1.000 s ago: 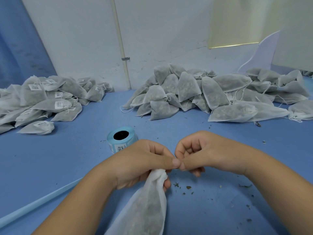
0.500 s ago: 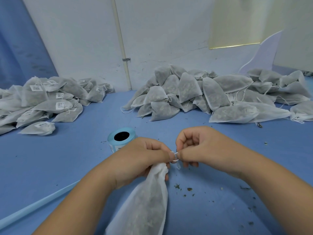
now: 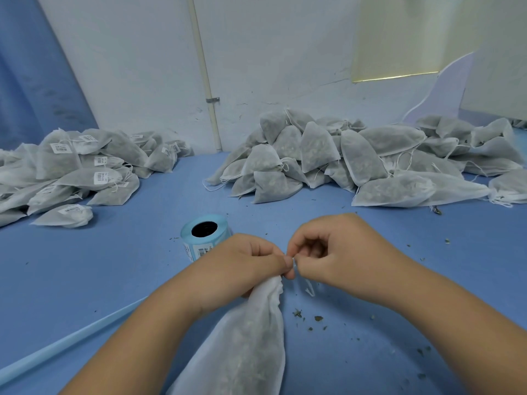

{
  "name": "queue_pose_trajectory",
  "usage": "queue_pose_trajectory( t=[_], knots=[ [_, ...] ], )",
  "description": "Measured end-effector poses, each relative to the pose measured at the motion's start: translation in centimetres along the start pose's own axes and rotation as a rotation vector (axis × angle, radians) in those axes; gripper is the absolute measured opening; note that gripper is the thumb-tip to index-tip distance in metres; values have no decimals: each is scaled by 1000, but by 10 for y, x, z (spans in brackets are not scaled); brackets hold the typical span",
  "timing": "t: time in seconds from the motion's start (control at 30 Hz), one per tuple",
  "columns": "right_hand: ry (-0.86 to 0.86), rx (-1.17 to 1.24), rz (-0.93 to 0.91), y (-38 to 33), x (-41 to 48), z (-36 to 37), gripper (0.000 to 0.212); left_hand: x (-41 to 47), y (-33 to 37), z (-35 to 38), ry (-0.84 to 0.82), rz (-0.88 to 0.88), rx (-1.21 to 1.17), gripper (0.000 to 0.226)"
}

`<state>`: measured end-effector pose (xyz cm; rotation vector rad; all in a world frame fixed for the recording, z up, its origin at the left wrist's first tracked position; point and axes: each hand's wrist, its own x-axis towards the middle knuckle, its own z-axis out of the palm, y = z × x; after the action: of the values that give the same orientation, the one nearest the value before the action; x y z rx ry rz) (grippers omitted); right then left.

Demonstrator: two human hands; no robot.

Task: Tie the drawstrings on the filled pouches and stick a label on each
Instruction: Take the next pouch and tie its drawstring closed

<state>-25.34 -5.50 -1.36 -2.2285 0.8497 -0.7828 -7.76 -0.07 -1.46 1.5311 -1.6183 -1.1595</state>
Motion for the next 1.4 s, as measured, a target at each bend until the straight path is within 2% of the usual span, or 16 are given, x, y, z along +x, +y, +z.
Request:
queue_pose_trajectory(
  t=[0.17, 0.43, 0.63, 0.7, 0.87, 1.0, 1.23, 1.4],
  knots=[
    [-43, -68, 68, 2, 1, 1, 5, 2, -2, -1, 77, 31, 103, 23],
    [-220, 117, 277, 5, 2, -6, 15, 3, -1, 5, 265, 115, 167, 13],
    [-202, 186, 290, 7, 4, -6, 14, 3, 0, 5, 263, 106, 216, 15],
    [-195, 196, 279, 7, 4, -6, 14, 2, 1, 4, 215, 59, 132, 17],
    [-154, 229, 227, 5, 4, -7, 13, -2, 6, 3, 35, -46, -267, 22],
    [-141, 296, 201, -1, 3, -8, 13, -1, 10, 4, -18, -75, -514, 31],
    [70, 226, 86, -7, 1, -3, 18, 0, 9, 5, 16, -59, -525, 29],
    [110, 156, 11, -9, -1, 0, 18, 3, 7, 5, 51, -40, -535, 28]
  ],
)
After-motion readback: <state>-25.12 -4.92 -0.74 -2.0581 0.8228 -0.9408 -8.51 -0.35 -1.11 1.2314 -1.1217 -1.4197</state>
